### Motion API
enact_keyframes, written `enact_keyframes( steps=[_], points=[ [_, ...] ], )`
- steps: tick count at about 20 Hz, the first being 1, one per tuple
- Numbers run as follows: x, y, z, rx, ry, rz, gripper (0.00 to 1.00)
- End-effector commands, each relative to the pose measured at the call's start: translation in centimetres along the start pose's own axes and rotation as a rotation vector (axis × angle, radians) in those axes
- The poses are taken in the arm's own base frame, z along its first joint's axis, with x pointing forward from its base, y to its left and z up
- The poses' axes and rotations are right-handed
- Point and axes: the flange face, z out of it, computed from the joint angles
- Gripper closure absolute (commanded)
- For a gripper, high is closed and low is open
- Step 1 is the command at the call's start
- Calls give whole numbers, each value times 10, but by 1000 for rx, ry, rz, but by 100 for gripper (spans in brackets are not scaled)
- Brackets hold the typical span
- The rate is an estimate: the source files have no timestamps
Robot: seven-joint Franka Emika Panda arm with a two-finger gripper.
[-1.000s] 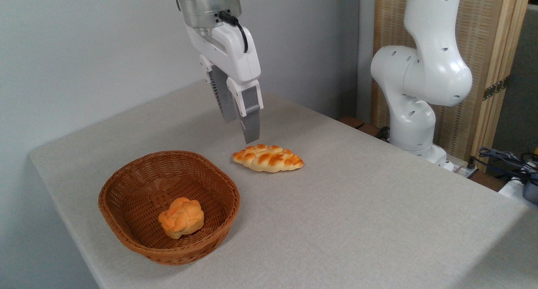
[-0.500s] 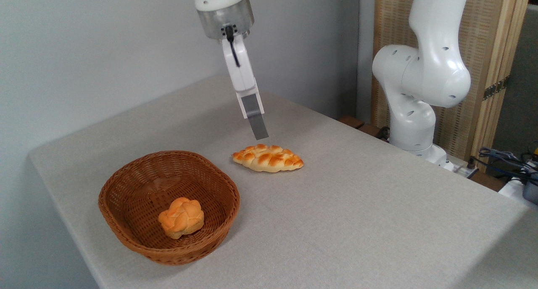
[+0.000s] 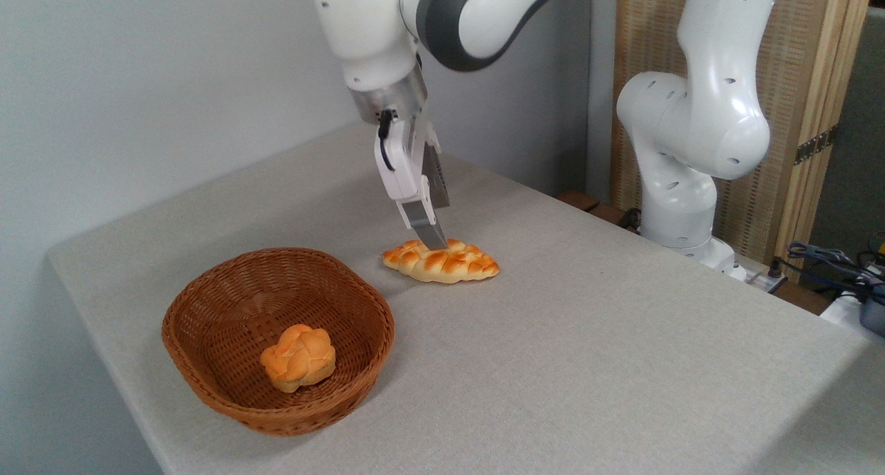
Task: Put bread into the basket
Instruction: 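Close the gripper on the middle of the braided bread roll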
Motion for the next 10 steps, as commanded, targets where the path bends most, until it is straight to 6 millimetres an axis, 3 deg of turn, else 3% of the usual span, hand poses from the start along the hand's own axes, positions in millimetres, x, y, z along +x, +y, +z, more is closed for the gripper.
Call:
enact_keyframes(
  steps=[1, 10],
  points=[
    [4, 7, 23, 35, 10, 30, 0],
    [3, 4, 27, 57, 0, 87, 0]
  ],
)
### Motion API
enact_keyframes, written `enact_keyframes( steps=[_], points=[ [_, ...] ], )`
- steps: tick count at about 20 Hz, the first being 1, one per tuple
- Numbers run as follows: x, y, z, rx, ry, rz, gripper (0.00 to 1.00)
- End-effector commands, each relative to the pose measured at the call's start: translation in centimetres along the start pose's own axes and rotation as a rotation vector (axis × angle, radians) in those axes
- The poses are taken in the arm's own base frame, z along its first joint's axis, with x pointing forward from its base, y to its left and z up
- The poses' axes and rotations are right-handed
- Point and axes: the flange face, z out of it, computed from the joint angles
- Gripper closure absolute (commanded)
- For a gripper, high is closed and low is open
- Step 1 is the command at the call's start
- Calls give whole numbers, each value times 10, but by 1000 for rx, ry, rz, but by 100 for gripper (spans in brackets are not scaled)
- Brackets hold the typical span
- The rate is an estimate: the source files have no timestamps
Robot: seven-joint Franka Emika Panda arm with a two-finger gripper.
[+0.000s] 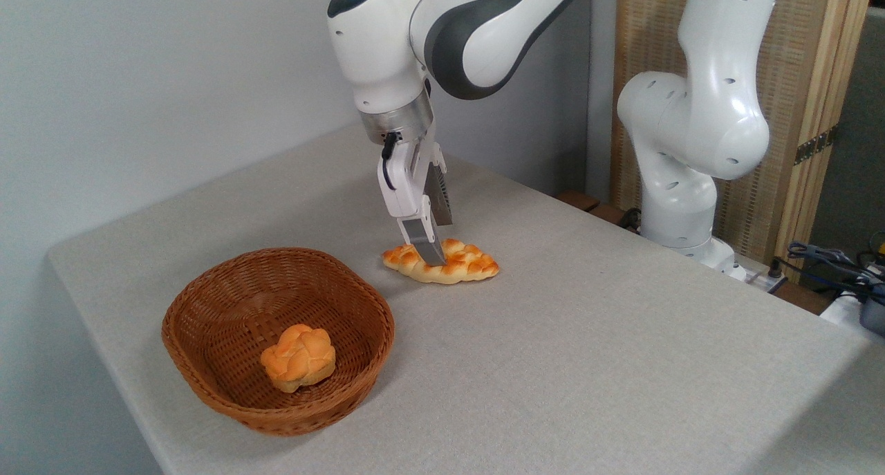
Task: Put bread into the basket
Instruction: 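Close the gripper on the middle of the braided bread roll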
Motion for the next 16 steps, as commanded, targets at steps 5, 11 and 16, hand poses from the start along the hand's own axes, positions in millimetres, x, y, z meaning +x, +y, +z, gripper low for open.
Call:
enact_keyframes(
  steps=[5, 11, 16],
  points=[
    [-5, -2, -7, 68, -12, 66, 0],
    [-7, -3, -6, 66, -15, 63, 0],
    [-8, -5, 1, 59, -53, 108, 0]
  ],
)
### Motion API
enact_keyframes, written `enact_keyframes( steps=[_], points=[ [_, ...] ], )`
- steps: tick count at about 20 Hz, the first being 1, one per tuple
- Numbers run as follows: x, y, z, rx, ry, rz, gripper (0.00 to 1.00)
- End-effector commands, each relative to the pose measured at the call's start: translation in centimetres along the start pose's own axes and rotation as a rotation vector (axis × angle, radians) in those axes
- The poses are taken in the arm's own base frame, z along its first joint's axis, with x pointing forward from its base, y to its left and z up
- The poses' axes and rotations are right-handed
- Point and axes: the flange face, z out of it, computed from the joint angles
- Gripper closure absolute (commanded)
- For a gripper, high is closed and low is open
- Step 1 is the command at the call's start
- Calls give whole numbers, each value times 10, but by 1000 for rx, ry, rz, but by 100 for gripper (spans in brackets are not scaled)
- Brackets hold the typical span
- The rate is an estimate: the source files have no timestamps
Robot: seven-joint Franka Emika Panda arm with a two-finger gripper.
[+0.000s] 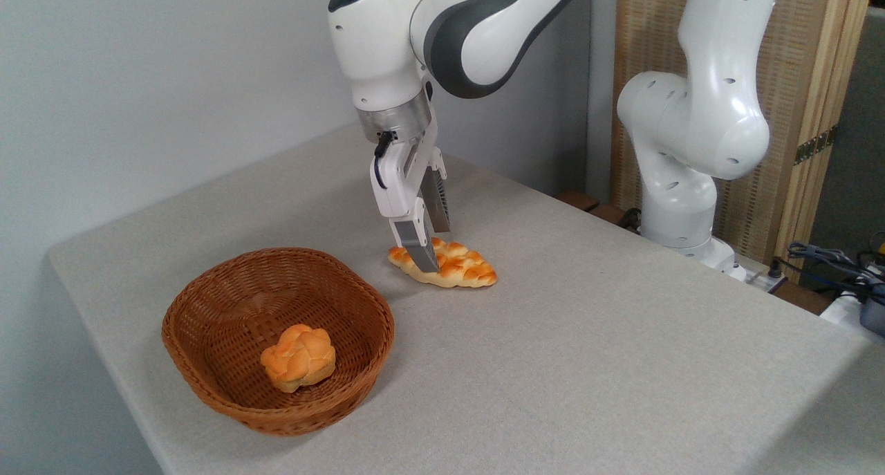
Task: Put bread into the basket
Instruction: 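Close the gripper on the middle of the braided bread roll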
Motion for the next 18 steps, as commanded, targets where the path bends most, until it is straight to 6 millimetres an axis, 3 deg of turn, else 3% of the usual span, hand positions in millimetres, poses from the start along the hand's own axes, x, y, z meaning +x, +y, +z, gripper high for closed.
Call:
enact_keyframes(
  steps=[1, 7, 8, 10, 12, 13, 18],
  points=[
    [-4, 0, 4, 12, -16, 55, 0],
    [-4, 1, 25, -13, -21, 66, 3],
    [-4, 0, 28, -7, -20, 69, 10],
    [-4, 0, 29, -6, -19, 87, 49],
    [-4, 0, 29, -7, -20, 103, 78],
    [-4, 0, 29, -6, -19, 103, 83],
    [-4, 0, 28, -9, -20, 105, 82]
  ],
)
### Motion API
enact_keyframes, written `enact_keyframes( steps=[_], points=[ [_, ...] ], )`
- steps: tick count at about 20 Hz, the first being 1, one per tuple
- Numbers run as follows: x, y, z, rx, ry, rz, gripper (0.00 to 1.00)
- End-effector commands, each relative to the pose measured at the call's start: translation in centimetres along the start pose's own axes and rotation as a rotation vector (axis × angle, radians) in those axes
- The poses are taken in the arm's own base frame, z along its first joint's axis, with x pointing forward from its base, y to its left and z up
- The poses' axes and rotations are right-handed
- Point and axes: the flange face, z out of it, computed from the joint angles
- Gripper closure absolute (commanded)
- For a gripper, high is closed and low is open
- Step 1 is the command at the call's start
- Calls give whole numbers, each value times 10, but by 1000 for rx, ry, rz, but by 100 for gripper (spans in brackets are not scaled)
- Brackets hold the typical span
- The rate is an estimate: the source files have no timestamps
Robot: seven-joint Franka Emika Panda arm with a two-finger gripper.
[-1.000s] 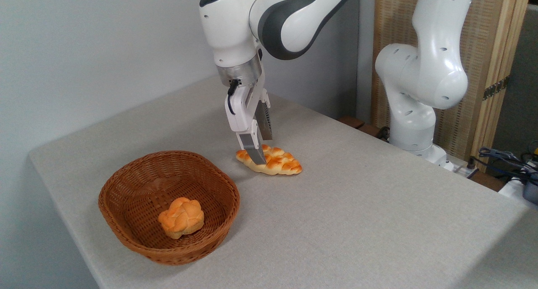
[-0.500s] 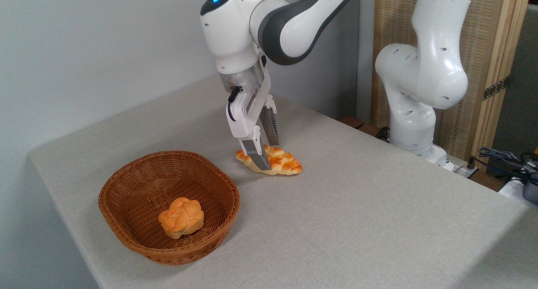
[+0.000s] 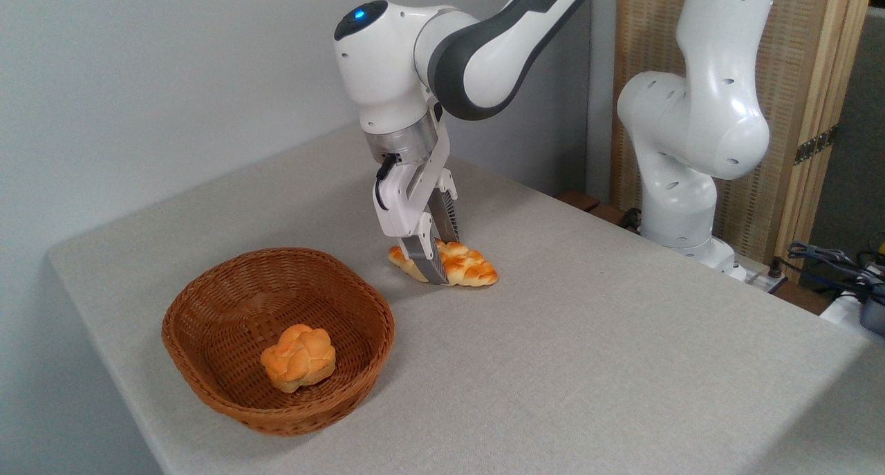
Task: Put bread into the basket
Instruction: 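Close the gripper on the middle of the braided bread roll, then lift the braided roll and carry it over the wicker basket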
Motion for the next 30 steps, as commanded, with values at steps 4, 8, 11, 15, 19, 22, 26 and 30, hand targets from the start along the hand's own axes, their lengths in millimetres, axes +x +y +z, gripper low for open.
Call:
enact_keyframes(
  steps=[4, 8, 11, 15, 19, 22, 26, 30],
  points=[
    [-3, 3, -6, -16, -8, 9, 82],
    [-4, 4, -27, -59, 0, 0, 82],
    [-3, 2, -49, -61, 4, -1, 82],
    [-12, -10, -91, -14, 126, -112, 80],
    [-23, -39, -134, 26, 291, -411, 72],
    [-24, -67, -153, 60, 379, -634, 66],
    [-33, -101, -156, 204, 453, -863, 54],
    [-36, -135, -128, 283, 465, -900, 49]
  ],
)
